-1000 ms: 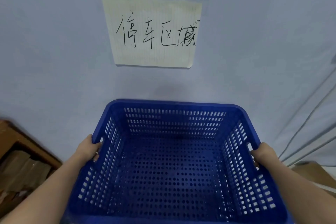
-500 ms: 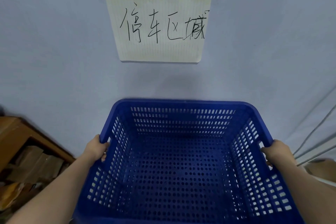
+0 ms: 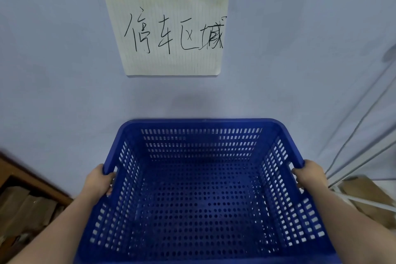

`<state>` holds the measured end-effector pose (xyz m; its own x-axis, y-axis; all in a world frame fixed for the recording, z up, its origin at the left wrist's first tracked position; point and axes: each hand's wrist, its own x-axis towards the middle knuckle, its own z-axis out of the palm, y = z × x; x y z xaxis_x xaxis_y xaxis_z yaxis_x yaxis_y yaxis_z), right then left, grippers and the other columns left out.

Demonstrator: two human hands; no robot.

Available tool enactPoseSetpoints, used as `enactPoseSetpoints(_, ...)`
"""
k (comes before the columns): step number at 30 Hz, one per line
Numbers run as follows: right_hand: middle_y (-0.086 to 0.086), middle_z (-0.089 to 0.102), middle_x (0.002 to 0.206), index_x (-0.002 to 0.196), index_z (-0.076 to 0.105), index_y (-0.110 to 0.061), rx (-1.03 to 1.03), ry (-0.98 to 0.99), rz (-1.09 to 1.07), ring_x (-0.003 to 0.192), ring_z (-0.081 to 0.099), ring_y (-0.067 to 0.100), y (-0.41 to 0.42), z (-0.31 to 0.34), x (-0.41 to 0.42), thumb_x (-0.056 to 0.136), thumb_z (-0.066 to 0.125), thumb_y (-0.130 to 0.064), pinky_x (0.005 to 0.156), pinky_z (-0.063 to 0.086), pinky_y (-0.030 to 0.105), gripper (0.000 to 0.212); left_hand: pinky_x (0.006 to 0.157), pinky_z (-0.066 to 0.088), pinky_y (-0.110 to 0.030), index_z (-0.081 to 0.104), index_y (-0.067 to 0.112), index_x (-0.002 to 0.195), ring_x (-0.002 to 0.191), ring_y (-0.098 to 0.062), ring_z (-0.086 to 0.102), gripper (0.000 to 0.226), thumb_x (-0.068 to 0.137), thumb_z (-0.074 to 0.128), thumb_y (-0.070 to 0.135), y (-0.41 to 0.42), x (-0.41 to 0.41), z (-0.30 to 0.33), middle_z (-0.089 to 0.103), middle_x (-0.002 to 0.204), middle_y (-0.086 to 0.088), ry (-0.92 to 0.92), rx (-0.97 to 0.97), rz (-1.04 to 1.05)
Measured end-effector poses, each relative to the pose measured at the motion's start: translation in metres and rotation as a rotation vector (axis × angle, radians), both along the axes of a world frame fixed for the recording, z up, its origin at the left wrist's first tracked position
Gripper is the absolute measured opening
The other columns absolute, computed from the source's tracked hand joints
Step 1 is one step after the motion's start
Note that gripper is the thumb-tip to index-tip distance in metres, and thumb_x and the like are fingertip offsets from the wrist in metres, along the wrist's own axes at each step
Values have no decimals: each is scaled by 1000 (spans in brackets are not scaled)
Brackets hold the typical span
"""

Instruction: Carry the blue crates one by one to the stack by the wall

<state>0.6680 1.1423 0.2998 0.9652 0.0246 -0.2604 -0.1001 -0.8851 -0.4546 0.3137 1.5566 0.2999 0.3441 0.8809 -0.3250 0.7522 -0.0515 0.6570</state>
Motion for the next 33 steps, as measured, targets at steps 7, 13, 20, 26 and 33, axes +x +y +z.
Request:
enactPoseSetpoints(7, 13, 68, 71, 91, 57, -11, 32, -8, 2, 61, 68, 30, 1, 0, 3, 79, 57, -14, 68, 60, 45, 13, 48, 45, -33, 51, 1, 103, 46, -25, 50, 15, 97, 48, 14, -1, -1, 1, 59, 71, -17, -40, 4, -14)
enactPoseSetpoints(13, 13, 68, 71, 91, 58, -9, 16, -3, 21, 58, 69, 29, 6, 0, 14, 80, 58, -13, 68, 60, 42, 11, 47, 44, -32, 50, 2, 103, 45, -25, 49, 13, 98, 47, 13, 1, 6, 0, 58, 68, -16, -45, -6, -6)
enactPoseSetpoints(20, 12, 67, 74, 90, 57, -11, -25, -29, 46, 62, 68, 29, 5, -3, 16, 79, 57, -15, 68, 60, 42, 12, 51, 46, -34, 51, 2, 102, 45, -25, 51, 14, 98, 47, 15, 1, 5, -1, 61, 70, -18, -32, 12, -8)
enactPoseSetpoints(26, 10, 64, 87, 99, 50, -11, -110, -5, 106, 71, 66, 27, 4, -5, 12, 81, 55, -23, 71, 58, 39, 22, 50, 45, -31, 48, 4, 105, 54, -27, 56, 15, 99, 45, 17, -3, 3, 2, 61, 77, -16, 13, 16, -35)
enactPoseSetpoints(33, 16, 58, 124, 123, 46, 0, -255, 228, 340, 98, 57, 26, 0, 19, 34, 87, 59, -29, 80, 43, 30, 48, 74, 47, -36, 46, -4, 122, 80, -31, 58, 35, 96, 48, 19, 12, 7, 7, 62, 107, -23, 270, 12, -126)
